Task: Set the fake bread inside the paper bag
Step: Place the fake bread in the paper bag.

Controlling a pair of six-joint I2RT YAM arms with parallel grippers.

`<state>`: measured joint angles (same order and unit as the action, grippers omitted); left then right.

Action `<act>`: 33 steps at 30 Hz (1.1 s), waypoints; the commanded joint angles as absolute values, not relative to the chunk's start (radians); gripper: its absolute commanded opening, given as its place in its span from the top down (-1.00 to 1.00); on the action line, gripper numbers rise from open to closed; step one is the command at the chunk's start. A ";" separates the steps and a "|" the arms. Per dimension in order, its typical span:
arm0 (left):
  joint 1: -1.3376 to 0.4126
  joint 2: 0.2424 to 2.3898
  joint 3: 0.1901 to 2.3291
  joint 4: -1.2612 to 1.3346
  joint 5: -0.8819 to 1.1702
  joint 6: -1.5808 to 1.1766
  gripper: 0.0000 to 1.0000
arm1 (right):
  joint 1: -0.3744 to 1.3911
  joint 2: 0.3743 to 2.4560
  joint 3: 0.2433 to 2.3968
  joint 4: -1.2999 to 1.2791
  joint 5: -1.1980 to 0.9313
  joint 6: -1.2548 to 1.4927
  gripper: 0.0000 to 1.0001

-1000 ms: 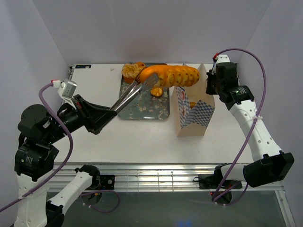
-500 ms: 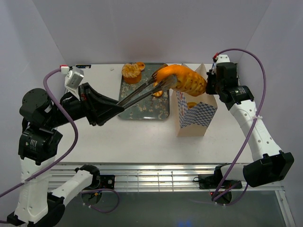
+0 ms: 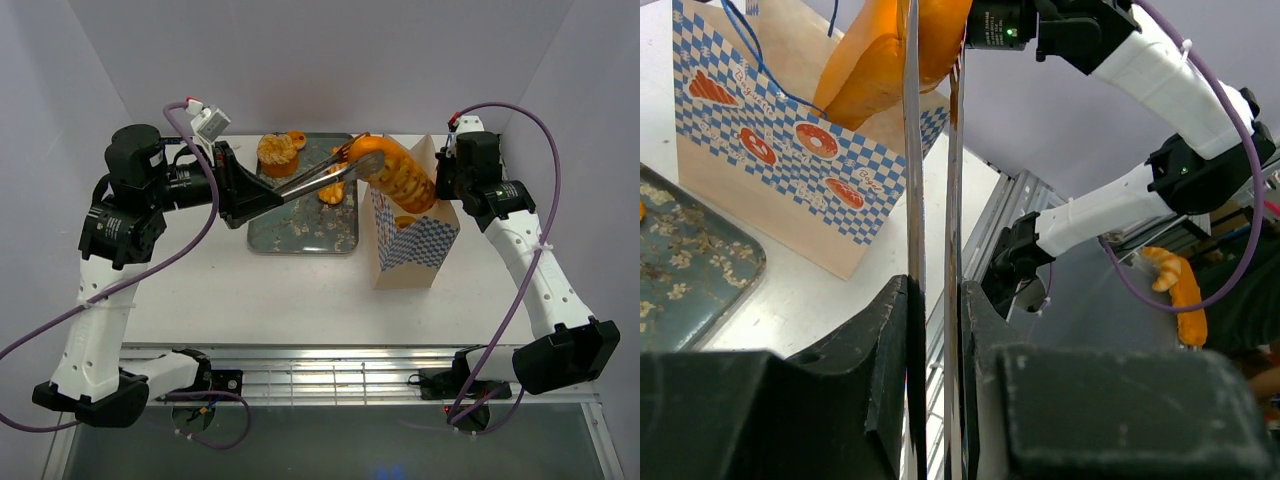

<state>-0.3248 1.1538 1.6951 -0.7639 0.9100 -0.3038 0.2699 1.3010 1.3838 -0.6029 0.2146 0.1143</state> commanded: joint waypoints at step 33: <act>-0.339 1.411 1.917 -0.905 1.278 0.087 1.00 | 0.275 1.316 1.391 -0.568 0.202 0.092 0.71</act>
<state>-0.3260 1.4136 1.8843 -0.8959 1.1950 0.0296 0.2691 1.3163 1.3838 -0.6029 0.2104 0.0959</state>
